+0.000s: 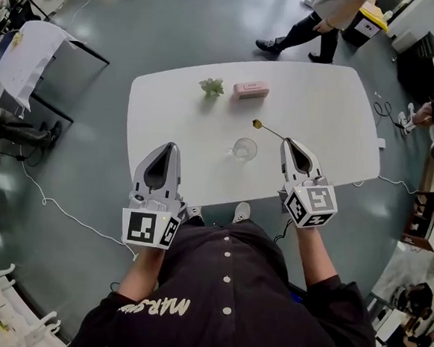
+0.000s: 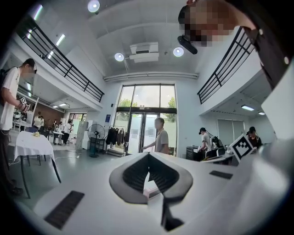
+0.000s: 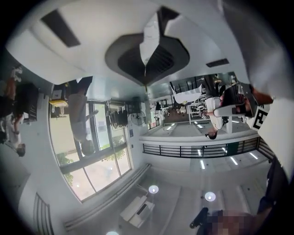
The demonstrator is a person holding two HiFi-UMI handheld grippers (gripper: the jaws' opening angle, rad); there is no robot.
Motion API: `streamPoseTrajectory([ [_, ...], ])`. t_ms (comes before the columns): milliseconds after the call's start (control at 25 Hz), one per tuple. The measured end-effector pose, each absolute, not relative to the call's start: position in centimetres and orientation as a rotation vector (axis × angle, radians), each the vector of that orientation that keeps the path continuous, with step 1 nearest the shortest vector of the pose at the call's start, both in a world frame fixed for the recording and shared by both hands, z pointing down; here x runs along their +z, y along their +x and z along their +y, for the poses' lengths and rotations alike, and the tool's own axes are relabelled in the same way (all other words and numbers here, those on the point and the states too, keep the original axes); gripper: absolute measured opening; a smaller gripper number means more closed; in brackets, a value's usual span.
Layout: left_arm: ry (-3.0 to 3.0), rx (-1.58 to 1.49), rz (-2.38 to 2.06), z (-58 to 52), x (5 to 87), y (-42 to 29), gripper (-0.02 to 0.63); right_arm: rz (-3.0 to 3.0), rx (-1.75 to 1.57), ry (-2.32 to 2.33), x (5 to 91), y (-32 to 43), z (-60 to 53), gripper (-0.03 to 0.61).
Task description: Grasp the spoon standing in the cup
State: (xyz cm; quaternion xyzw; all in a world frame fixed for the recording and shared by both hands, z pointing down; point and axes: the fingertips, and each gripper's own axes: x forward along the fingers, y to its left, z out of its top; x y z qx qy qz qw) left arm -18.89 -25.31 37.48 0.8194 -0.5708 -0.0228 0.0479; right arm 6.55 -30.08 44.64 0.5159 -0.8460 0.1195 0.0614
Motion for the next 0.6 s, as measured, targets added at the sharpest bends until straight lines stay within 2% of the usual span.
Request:
streamPoseTrajectory([
  [600,2.540,-0.096,-1.767,-26.4,35.8,-19.3,0.009,-2.672,0.015,1.712,34.4,8.2,-28.9,0.011],
])
